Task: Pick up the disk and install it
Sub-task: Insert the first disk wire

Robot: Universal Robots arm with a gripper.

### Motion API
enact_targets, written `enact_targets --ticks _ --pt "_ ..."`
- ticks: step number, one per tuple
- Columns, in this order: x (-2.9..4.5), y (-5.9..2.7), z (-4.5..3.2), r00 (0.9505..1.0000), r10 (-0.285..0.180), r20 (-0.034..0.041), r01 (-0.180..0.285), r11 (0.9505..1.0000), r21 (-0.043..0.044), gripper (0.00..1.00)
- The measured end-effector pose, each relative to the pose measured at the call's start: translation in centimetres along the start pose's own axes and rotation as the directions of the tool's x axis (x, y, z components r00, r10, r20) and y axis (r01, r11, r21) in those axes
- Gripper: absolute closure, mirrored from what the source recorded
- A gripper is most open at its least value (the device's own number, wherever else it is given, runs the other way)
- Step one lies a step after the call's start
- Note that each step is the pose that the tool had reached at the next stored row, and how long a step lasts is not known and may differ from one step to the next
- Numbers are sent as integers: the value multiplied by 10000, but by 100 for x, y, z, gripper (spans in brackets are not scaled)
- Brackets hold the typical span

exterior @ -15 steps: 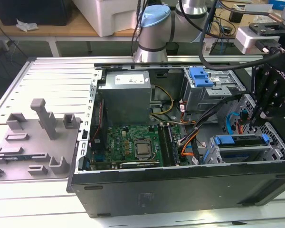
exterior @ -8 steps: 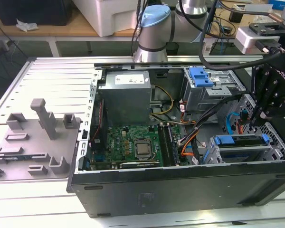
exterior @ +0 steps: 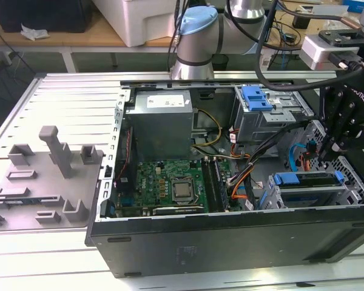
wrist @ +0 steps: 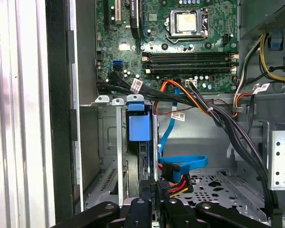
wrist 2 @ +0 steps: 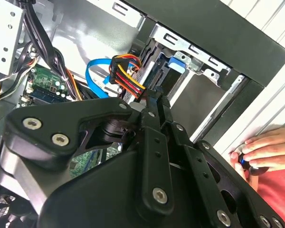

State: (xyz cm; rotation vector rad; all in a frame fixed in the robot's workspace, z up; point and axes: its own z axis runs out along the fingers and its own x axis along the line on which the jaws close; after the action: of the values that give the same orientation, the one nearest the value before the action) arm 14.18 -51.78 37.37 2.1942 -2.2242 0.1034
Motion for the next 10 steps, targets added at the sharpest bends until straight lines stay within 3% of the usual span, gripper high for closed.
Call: enact_targets --ticks 10 --pt "0 -14 21 9999 -155 6 155 9999 41 83"
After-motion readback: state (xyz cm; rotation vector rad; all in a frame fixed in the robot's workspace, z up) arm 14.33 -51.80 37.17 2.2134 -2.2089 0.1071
